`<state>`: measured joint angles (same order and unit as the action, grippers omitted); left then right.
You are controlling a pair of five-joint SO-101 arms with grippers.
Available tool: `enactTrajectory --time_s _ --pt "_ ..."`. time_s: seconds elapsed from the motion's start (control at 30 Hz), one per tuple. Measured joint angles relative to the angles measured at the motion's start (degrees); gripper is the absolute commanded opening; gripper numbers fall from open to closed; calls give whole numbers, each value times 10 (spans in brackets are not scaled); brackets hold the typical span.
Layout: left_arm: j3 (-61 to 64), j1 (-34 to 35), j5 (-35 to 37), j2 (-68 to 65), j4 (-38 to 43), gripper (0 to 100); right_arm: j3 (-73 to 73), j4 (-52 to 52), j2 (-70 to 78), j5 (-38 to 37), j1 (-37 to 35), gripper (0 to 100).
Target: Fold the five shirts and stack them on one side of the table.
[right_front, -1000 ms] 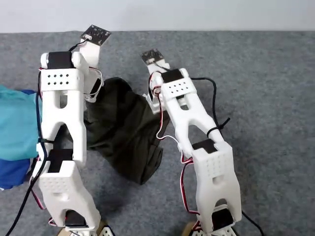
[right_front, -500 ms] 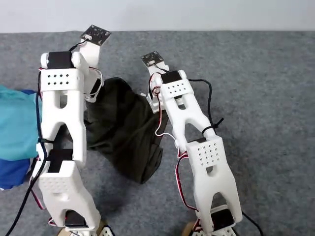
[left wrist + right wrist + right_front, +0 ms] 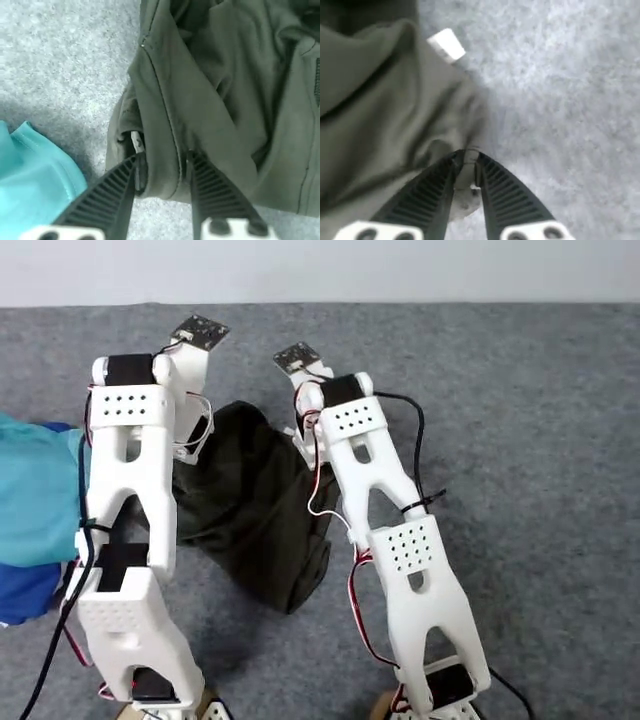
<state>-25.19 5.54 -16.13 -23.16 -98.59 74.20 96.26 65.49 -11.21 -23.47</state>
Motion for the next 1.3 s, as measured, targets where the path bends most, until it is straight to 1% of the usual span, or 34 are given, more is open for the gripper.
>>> enactTrajectory --time_s 0.1,0.27,0.37,0.47,0.63,0.73,0.87,1.03,1.13,1.3 --pt "-9 0 0 0 0 137 73 41 0 -18 0 10" --pt "-76 0 1 0 -3 125 173 42 -3 -42 12 10" --pt "-132 9 30 8 -4 91 181 42 -35 -66 30 10" --pt "-184 34 53 42 -4 73 184 42 -96 -80 50 10" --pt "-212 60 59 118 -6 73 168 42 -216 -112 71 10" --pt "-214 71 60 167 -6 73 107 42 -304 -127 72 10" --pt "-214 86 60 232 -7 73 -9 43 -428 -154 70 10" --pt "-207 110 60 301 -8 76 -146 43 -594 -199 51 10" --pt "-168 123 60 336 -8 76 -237 43 -697 -227 46 10" --pt "-64 126 60 382 -8 77 -427 43 -856 -259 30 10"
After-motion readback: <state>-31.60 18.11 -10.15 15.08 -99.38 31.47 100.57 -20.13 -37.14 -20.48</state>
